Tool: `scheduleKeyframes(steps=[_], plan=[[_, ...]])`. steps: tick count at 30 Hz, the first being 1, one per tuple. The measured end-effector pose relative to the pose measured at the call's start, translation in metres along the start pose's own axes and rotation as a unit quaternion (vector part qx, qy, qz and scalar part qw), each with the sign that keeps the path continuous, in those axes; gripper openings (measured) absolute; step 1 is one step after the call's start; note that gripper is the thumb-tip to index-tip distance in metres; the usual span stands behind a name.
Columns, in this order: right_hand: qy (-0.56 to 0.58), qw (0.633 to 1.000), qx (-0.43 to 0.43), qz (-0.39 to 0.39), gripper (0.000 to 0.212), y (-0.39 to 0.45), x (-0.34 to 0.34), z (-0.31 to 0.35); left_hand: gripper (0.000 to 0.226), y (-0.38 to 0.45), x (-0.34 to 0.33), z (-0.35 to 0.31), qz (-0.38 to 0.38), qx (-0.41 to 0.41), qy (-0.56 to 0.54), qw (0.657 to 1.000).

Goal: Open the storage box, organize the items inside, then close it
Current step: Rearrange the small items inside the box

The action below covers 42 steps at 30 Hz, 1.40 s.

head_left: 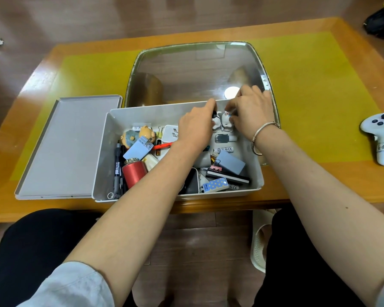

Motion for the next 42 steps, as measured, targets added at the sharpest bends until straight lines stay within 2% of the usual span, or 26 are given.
scheduleKeyframes(steps=[8,12,14,16,19,21,23,26,31,42], plan=[[0.020,1.000,-0.002,0.005,0.025,0.003,0.001,-0.006,0.028,-0.003,0.008,-0.002,0.023,0.001,0.030,0.999],[0.026,1.000,0.011,0.000,0.025,0.004,0.002,-0.007,0.022,-0.007,0.022,0.008,0.002,0.052,0.055,0.997],[0.033,0.999,0.021,-0.006,0.022,0.004,0.001,-0.004,0.022,-0.009,0.026,0.005,0.010,0.053,0.055,0.997],[0.033,0.999,0.027,-0.008,0.019,0.004,-0.001,-0.002,0.023,-0.014,0.025,-0.008,0.049,0.010,0.038,0.998],[0.030,0.999,0.022,-0.010,0.017,0.004,-0.002,-0.001,0.030,-0.033,0.010,-0.031,0.156,-0.084,0.030,0.984],[0.026,0.999,0.021,-0.009,0.015,0.005,-0.003,0.001,0.034,-0.046,-0.003,-0.035,0.221,-0.103,0.043,0.969],[0.028,0.999,0.023,-0.008,0.013,0.005,-0.003,0.001,0.039,-0.053,-0.011,-0.036,0.249,-0.108,0.056,0.961],[0.028,0.999,0.032,-0.009,0.014,0.005,-0.004,-0.001,0.046,-0.057,-0.015,-0.036,0.260,-0.123,0.073,0.955],[0.023,0.999,0.032,-0.020,0.012,0.005,-0.002,0.000,0.054,-0.060,-0.018,-0.037,0.278,-0.104,0.080,0.952],[0.000,0.999,0.032,-0.018,0.017,0.005,-0.003,0.003,0.057,-0.063,-0.021,-0.038,0.268,-0.094,0.069,0.956]])
Point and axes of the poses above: each hand's wrist, its own y-axis towards the middle knuckle, its own x-axis out of the back of the hand, z = x × y, the point moved 5 cm from there along y, towards the middle knuckle, and after that the axes turned 13 degrees about -z, right-handed, at the moved point
